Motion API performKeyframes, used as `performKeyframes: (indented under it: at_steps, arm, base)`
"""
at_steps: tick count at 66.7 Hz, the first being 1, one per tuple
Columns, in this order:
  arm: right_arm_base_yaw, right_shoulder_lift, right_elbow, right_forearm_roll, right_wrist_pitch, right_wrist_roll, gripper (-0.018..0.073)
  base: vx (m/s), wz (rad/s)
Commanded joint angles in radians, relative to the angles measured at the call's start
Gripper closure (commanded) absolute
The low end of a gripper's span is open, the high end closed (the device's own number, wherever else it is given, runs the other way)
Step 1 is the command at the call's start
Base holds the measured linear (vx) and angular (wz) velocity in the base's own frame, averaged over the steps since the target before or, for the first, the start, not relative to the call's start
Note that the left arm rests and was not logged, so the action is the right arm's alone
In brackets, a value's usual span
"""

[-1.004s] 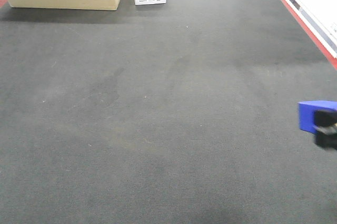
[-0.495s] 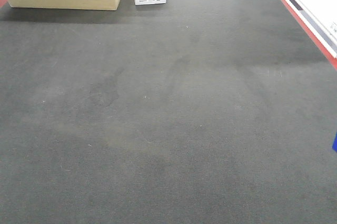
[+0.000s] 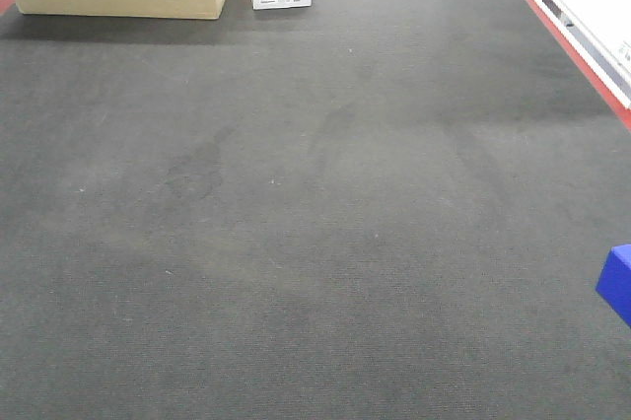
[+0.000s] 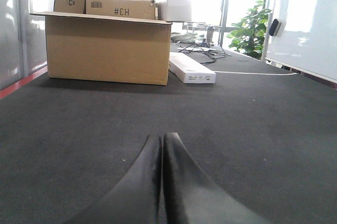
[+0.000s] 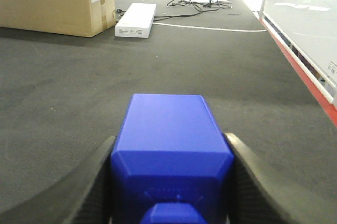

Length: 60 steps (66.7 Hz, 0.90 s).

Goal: Pour parts from conveyor to right shelf

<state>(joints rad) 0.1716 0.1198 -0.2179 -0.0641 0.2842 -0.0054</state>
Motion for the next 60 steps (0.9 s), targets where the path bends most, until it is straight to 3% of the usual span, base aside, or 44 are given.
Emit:
performKeyframes:
  at_steps: [1,60]
  arm:
    - [0.001,0.010,-0.029,-0.005,-0.091,-0.009,0.0568]
    - [0.001,0.010,-0.029,-0.005,-0.090,-0.010,0.0568]
  base:
    - [0.00,0.00]
    - [0.00,0.00]
